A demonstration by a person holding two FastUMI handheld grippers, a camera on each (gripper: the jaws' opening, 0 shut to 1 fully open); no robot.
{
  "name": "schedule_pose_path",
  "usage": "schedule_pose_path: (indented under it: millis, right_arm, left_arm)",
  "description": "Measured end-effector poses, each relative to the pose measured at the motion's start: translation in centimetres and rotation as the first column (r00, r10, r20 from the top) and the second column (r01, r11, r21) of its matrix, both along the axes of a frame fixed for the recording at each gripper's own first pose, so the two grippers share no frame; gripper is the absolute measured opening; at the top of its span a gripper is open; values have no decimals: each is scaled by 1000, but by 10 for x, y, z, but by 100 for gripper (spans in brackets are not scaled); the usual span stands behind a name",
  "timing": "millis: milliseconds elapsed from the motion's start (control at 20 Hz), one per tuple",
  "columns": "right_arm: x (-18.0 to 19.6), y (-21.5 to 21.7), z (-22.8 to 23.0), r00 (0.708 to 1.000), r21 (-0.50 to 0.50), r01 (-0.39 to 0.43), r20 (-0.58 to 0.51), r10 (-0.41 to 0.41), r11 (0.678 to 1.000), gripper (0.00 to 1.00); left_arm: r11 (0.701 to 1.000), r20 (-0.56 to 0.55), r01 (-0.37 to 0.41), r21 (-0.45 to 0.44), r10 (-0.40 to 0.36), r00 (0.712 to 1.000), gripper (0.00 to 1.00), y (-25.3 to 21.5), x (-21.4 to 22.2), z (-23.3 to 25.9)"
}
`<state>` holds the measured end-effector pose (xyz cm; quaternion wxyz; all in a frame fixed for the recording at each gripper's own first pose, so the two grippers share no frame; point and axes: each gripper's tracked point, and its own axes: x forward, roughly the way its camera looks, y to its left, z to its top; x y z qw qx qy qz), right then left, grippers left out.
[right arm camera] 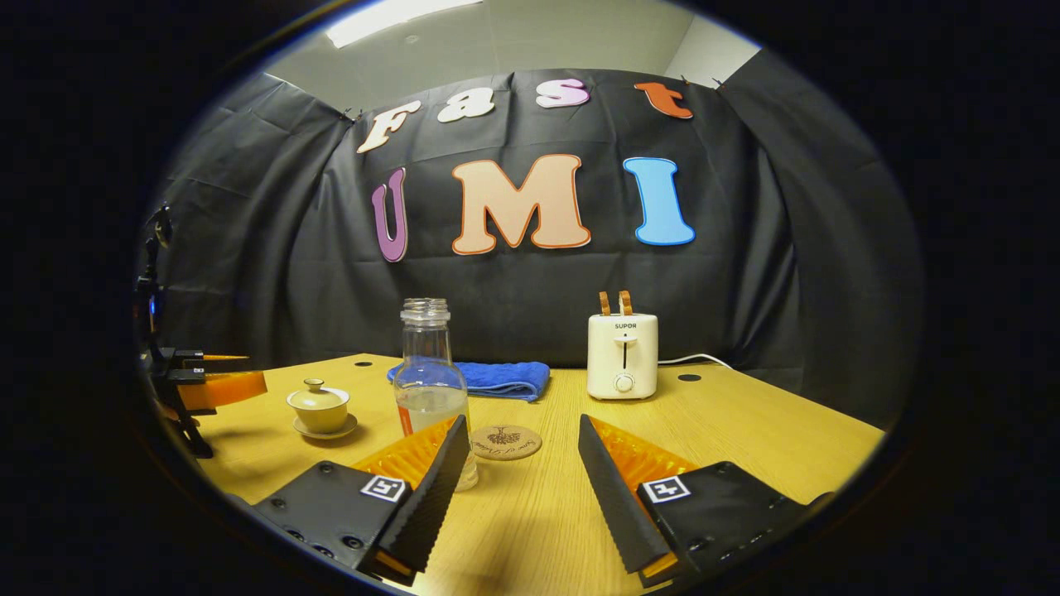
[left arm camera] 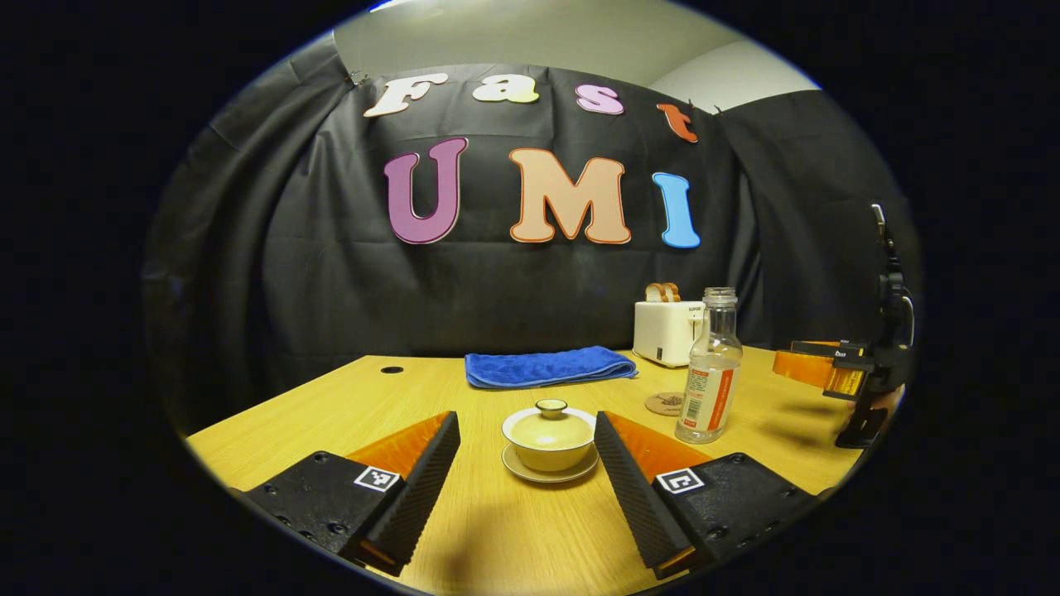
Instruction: Open the teacup lid with one hand, grasp the water bottle and pour water into the teacup with the other hand; after pouring, place the water bottle on the coaster and then close the teacup lid.
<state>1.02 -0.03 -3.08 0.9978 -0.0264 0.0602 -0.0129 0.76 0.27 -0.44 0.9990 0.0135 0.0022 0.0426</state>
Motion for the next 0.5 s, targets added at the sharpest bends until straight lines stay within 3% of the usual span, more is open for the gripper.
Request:
schedule_pose_path:
  millis: [500]
  right_arm:
    - [0,-1,0,1000,0,3,-1,-3,1000,91]
  left_arm:
    - [996,1,84,0,-84,996,96,-10,28,-1]
